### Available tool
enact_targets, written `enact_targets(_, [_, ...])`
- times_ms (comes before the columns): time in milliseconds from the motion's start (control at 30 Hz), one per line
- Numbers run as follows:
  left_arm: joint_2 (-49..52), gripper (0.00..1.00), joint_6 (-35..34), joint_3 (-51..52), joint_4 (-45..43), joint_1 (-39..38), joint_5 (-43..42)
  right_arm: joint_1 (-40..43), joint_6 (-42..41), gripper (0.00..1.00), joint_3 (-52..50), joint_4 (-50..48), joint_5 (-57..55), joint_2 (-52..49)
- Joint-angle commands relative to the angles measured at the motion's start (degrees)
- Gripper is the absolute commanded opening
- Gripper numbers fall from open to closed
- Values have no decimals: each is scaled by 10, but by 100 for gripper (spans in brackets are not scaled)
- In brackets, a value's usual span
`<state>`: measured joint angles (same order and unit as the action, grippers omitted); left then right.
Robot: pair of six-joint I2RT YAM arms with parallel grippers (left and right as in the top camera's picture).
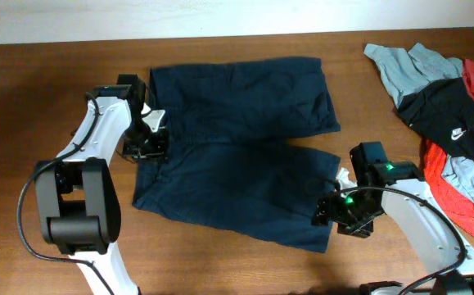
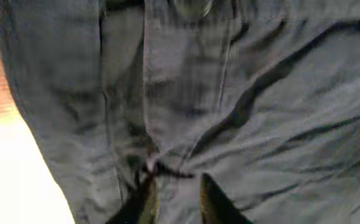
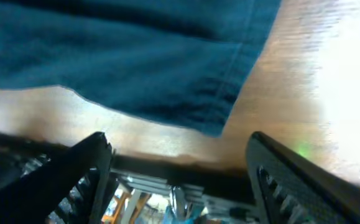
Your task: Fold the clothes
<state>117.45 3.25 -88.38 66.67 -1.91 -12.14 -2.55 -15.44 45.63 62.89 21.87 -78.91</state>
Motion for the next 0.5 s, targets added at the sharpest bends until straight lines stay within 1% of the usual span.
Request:
enact_targets(0, [-66,22,-2,-4,12,-1,-9,3,-7,71,-9,6,20,6])
enact_targets(33, [-103,22,-2,-4,12,-1,1,3,-7,71,-9,6,22,6])
enact_targets(100, [-174,24,-27,-3,13,-1,41,3,-3,71,-9,7,33,8])
enact_targets(133, [-208,28,-38,-2,13,-1,59,3,-1,71,-9,8,46,11])
enact_targets(200, [-276,30,-57,15,13,0,82,3,0,71,-9,13,64,25])
enact_targets(233, [-293,31,-61,25,13,0,89,3,0,71,-9,17,64,34])
enact_targets(267, [-319,35,-77,44,13,0,105,3,0,71,-9,24,64,45])
enact_targets(333, [-368,46,-108,107,12,1,128,3,-8,71,-9,54,59,86])
enact_targets(400, [-389,51,-125,158,10,3,128,3,-23,71,-9,70,45,118])
enact_targets(433, [-394,53,-137,187,9,3,128,3,-49,73,-10,81,25,146])
enact_targets(467, [-394,59,-155,216,5,4,128,3,-70,75,-16,83,18,167])
